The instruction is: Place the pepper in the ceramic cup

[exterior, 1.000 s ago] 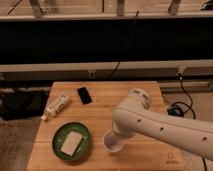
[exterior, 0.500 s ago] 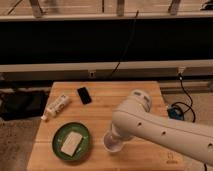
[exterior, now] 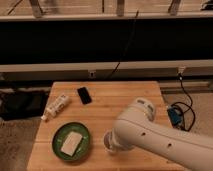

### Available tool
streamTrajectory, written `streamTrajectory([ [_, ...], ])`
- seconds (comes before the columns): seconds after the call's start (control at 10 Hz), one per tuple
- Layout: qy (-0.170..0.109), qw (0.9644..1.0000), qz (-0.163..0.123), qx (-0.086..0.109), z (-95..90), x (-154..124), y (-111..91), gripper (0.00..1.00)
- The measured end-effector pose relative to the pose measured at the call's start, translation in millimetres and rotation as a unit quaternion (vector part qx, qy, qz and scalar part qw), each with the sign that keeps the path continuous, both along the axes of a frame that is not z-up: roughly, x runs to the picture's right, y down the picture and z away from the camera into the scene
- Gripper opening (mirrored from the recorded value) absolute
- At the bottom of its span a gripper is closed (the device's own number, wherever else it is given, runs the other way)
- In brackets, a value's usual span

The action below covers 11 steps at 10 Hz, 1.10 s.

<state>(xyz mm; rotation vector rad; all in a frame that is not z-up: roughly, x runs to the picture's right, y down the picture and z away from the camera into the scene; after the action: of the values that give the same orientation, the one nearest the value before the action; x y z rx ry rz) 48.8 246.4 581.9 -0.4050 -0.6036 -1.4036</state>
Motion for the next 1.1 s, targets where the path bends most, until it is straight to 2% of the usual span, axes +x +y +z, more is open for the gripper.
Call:
streamTrajectory([
  [0.4,-0.017,0.9998,0.007,-0.011,2.8,4,13,0.05],
  [0.5,-0.027,0.9995,0.007,-0.014,4.6,3,15,0.09],
  [0.7,-0.039,0.9990,0.006,-0.019,6.3,1,18,0.26],
  [0.8,-0.045,0.9988,0.004,-0.021,7.0,-1,20,0.38],
  [1.1,-0.056,0.9981,0.001,-0.026,8.0,-6,25,0.66],
])
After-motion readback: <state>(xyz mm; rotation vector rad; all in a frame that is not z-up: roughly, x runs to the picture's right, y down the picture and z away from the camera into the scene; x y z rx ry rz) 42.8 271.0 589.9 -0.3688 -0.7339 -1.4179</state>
